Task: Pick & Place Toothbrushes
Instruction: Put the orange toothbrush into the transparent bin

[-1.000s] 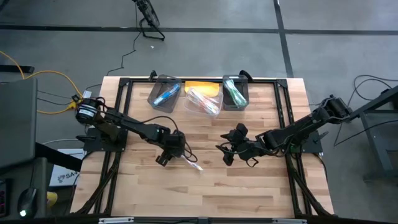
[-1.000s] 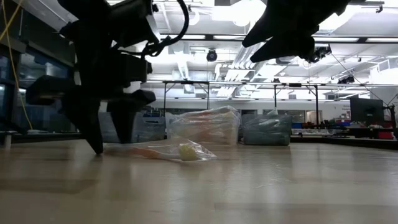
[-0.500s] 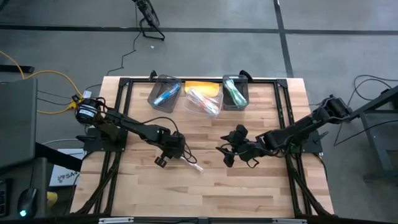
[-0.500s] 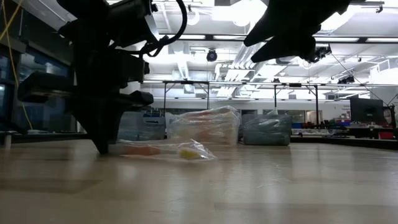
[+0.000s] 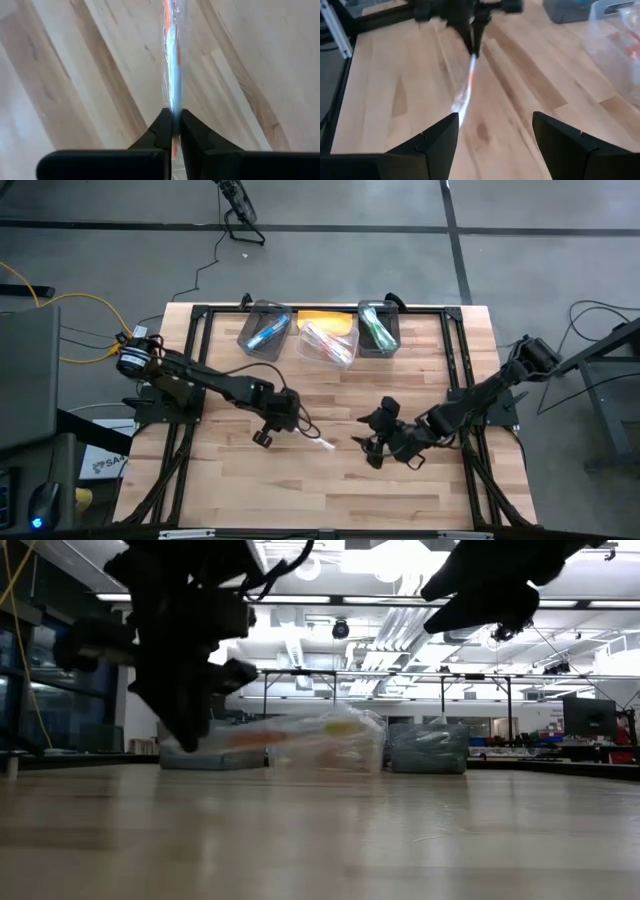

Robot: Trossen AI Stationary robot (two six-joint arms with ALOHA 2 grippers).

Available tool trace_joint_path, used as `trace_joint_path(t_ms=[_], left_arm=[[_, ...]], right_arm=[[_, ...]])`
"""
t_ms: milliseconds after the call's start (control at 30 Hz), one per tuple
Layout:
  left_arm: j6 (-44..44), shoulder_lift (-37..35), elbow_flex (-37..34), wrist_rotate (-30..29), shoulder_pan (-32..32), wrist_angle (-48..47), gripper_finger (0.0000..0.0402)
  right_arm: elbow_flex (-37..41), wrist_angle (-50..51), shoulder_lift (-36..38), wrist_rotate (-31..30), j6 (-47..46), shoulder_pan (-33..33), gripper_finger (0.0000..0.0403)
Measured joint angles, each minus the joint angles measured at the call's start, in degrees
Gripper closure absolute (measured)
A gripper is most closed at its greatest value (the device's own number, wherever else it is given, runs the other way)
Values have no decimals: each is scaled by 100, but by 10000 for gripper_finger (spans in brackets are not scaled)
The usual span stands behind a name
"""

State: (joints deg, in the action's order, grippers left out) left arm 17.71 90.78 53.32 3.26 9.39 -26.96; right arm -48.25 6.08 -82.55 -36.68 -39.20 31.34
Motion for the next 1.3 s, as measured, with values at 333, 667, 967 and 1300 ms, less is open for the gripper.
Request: trace_joint_path(t_ms=[333,667,967,1300], left_arm=[[-170,-31,751,-433,0,-582,394],[-303,-31,939,-434,0,-765,394],[-316,-31,939,-439,0,-752,394],[-316,-31,939,-450,0,-752,394]], right_arm=[[2,-895,-777,137,860,252,156],[2,-1924,-1517,-234,1755,41,156],[0,-2247,-1645,6,1400,-330,156],[0,-2564,-1645,382,1550,-630,176]])
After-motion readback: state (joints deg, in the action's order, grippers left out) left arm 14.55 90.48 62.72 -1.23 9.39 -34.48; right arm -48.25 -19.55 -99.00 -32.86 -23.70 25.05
